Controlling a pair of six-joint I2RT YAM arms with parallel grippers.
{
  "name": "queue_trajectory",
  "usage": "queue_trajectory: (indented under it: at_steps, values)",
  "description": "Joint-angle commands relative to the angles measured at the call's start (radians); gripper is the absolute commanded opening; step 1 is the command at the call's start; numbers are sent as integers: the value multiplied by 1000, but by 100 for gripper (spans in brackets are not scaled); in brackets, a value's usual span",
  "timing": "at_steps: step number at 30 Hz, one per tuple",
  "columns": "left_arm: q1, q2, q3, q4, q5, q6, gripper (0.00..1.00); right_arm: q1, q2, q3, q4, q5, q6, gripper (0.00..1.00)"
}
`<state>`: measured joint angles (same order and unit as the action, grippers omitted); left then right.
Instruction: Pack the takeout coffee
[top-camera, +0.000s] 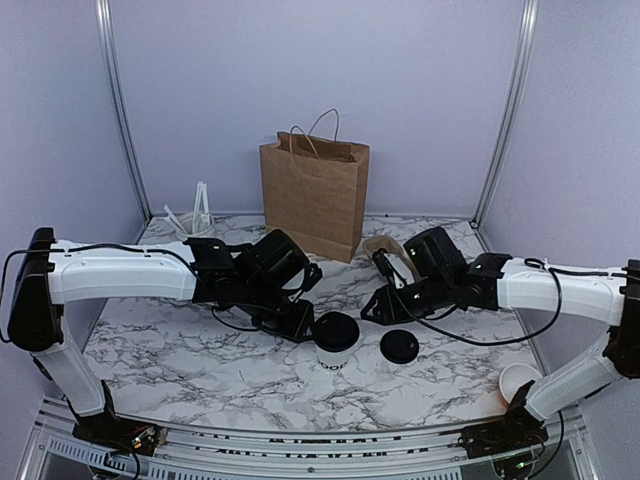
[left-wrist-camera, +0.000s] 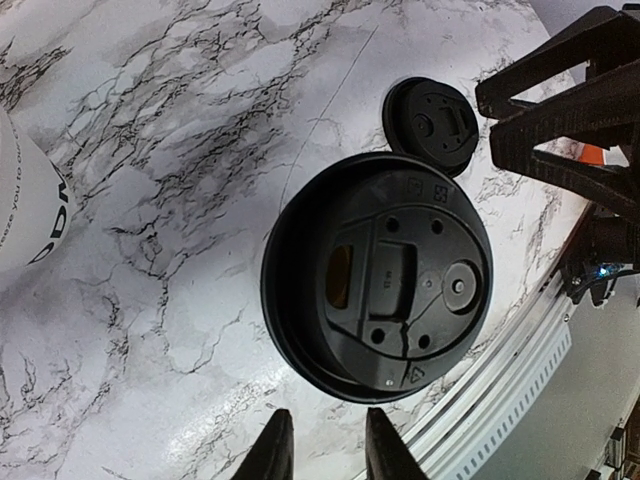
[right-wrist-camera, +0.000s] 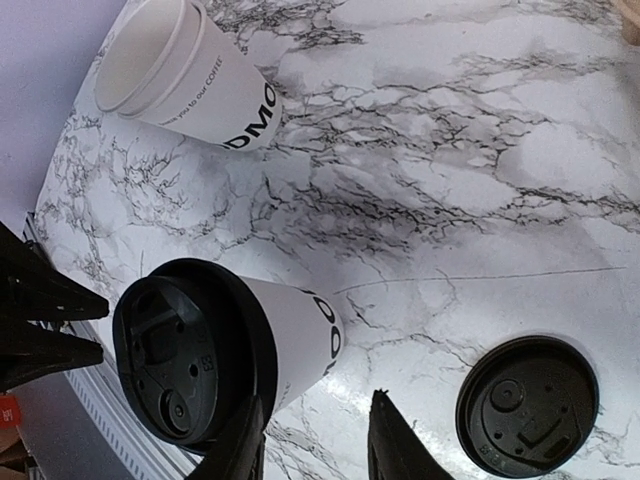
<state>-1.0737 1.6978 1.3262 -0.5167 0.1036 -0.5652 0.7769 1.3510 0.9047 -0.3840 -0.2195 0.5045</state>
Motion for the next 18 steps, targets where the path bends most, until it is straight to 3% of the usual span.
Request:
queue_trajectory:
  at_steps: [1,18]
  values:
    - [-4,23,7,18,-6,-14,25,-12,25,-6,66,-38,23,34]
    - [-2,44,-4,22,-16,-18,25,-16,87,-18,117,-91,41,35]
